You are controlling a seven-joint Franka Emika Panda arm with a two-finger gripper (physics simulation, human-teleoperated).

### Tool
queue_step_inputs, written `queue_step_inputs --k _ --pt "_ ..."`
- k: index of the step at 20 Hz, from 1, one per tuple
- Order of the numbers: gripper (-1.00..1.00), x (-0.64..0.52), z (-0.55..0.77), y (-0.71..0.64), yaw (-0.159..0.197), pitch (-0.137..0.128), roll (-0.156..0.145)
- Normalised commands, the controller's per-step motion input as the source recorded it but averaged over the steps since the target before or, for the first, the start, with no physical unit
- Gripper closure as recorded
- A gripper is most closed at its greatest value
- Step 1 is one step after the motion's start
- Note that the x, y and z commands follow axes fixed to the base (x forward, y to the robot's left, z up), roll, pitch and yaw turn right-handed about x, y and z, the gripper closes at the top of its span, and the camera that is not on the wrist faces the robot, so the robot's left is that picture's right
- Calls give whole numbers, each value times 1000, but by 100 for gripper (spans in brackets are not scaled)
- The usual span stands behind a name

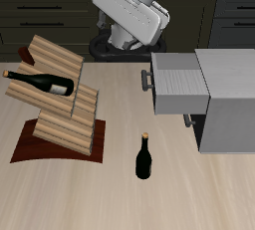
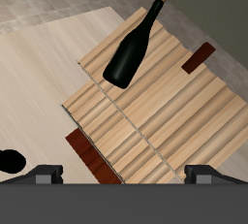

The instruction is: Place the wine bottle from the drawer onto the top layer of the wine rack and close the drawer

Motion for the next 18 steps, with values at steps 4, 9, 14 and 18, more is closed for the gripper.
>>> queue_step_inputs --k 4,9,14,18 --pt "-100 -183 -80 156 151 26 -29" --pt "-100 -116 -114 179 79 58 37" --pt "-100 -104 -2 97 78 17 -23" --pt "-100 -107 8 240 97 18 -13"
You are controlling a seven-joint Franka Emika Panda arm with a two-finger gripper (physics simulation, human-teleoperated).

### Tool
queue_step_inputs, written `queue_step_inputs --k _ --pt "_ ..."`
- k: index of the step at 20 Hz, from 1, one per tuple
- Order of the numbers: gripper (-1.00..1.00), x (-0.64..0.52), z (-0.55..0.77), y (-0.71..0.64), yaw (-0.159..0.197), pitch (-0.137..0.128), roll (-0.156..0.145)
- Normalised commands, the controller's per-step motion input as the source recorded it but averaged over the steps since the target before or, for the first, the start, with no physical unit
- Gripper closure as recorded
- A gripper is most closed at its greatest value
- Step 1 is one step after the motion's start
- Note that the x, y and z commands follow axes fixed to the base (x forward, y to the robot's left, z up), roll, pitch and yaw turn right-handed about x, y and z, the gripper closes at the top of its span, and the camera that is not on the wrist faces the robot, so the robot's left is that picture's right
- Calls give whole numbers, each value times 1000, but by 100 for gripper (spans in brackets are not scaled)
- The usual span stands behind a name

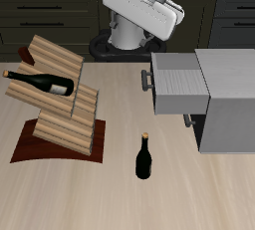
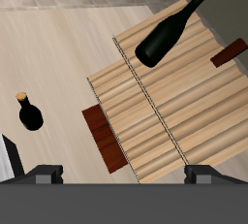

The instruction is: Place the wine bottle from the drawer onto the top layer of the wine rack and close the drawer

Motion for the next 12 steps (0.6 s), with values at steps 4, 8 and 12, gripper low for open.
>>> queue_step_inputs --k 4,8,12 --pt "-100 -134 -52 340 161 -8 8" --pt "-100 -105 -41 289 137 -21 17" --pt "-100 24 -115 60 62 38 -13"
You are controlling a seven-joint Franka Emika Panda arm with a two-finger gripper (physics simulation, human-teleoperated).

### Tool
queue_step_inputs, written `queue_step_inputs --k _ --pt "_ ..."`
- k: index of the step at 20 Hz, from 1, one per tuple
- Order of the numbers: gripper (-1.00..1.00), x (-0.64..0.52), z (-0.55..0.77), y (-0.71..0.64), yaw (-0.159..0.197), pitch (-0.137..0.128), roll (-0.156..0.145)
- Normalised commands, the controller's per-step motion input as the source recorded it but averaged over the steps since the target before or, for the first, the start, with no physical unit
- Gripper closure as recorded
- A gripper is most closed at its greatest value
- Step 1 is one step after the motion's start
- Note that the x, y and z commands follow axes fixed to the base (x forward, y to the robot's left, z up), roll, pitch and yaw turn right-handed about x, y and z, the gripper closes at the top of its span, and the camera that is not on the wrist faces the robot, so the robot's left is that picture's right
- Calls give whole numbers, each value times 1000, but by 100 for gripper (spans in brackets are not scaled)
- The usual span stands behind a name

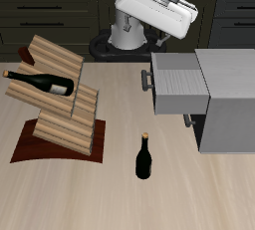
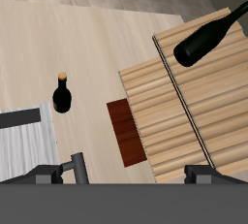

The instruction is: Place the wine bottle from the drawer onto the top layer of the wine rack and close the drawer

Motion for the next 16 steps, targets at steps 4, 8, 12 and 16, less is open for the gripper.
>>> queue_step_inputs --k 4,8,12,16 --pt "-100 -77 -91 42 92 23 -9" --pt "-100 -61 -25 -99 130 34 -6" --pt "-100 -37 10 -77 107 52 2" --pt "-100 -98 65 -172 96 36 -17"
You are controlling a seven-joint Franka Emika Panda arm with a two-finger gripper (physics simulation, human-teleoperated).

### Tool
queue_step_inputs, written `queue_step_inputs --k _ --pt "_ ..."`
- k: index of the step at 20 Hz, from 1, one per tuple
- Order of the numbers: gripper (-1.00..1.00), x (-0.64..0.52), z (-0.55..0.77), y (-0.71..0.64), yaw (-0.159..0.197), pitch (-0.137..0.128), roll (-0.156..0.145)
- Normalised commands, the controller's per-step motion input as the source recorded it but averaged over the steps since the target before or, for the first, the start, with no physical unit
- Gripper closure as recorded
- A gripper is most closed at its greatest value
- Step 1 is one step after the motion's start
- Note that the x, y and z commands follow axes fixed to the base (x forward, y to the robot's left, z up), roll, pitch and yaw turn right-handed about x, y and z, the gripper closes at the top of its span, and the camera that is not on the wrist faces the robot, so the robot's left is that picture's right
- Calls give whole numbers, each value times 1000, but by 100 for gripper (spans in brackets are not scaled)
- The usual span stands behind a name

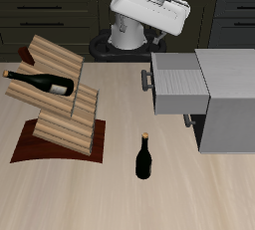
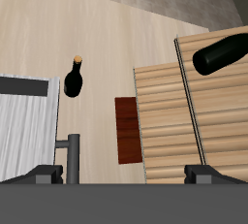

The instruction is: Place the wine bottle from the drawer onto the top layer of the wine rack and close the drawer

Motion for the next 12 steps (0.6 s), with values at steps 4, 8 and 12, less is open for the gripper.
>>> queue_step_inputs --k 4,8,12 --pt "-100 -106 11 -142 145 32 10" --pt "-100 -80 24 -118 62 14 1" --pt "-100 -73 -19 -194 77 21 -24"
